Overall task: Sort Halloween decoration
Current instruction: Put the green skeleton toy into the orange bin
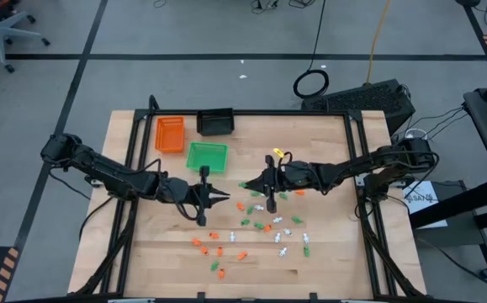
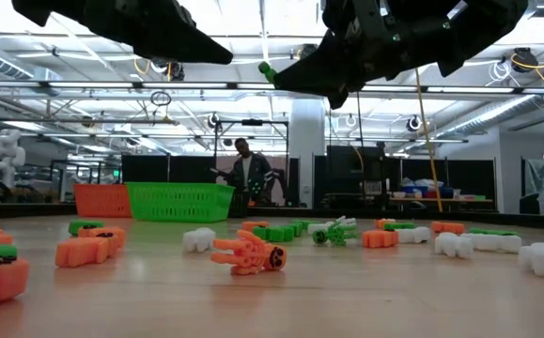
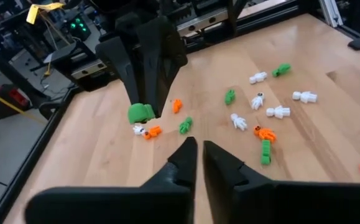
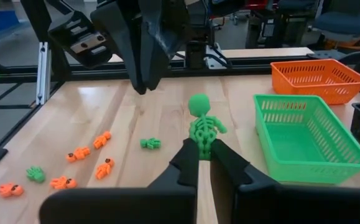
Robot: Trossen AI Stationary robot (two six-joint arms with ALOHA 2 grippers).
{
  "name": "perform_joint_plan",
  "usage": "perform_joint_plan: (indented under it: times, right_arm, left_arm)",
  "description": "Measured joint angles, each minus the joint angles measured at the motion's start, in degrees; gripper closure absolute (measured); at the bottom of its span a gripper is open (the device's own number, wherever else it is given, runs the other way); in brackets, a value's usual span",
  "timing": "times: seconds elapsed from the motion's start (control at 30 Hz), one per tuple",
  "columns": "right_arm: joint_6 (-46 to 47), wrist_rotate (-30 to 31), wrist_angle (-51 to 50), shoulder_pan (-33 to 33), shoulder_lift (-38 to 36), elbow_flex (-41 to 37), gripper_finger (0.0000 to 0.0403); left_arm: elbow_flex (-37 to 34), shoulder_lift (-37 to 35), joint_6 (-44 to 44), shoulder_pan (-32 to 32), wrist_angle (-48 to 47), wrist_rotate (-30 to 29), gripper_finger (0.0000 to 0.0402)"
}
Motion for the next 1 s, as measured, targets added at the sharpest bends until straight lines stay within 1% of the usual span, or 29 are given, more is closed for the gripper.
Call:
perform_joint_plan:
  times: [0.1,0.2,0.27,0.37,0.53,0.63,0.7,1.0]
  right_arm:
    - [0.53,0.03,0.0,0.34,0.0,0.0,0.0396]
    - [0.52,-0.03,0.0,0.38,0.0,0.0,0.0396]
    - [0.5,-0.02,0.0,0.38,0.0,0.0,0.0395]
    - [0.69,-0.02,-0.1,0.38,0.0,0.0,0.0395]
    - [2.87,-0.04,-0.45,0.38,-0.01,0.0,0.0395]
    - [4.1,-0.04,-0.46,0.38,-0.02,0.0,0.0395]
    - [4.27,-0.04,-0.45,0.38,-0.02,0.0,0.0395]
    - [4.44,-0.04,-0.44,0.38,-0.02,0.0,0.0394]
  left_arm:
    - [0.0,0.0,0.13,-0.59,-0.03,-0.46,0.0322]
    - [0.0,0.0,2.02,-0.76,0.04,-2.3,0.0285]
    - [0.0,0.0,3.2,-0.71,0.37,-3.85,0.0267]
    - [0.0,0.02,6.3,-0.65,3.19,-6.25,0.0251]
    - [0.0,0.02,15.49,-0.62,6.73,-6.29,0.0246]
    - [0.0,0.02,21.52,-0.6,6.77,-3.1,0.0246]
    - [0.0,0.02,24.69,-0.66,6.81,-2.17,0.0246]
    - [0.0,0.04,25.99,0.33,7.31,-2.56,0.0246]
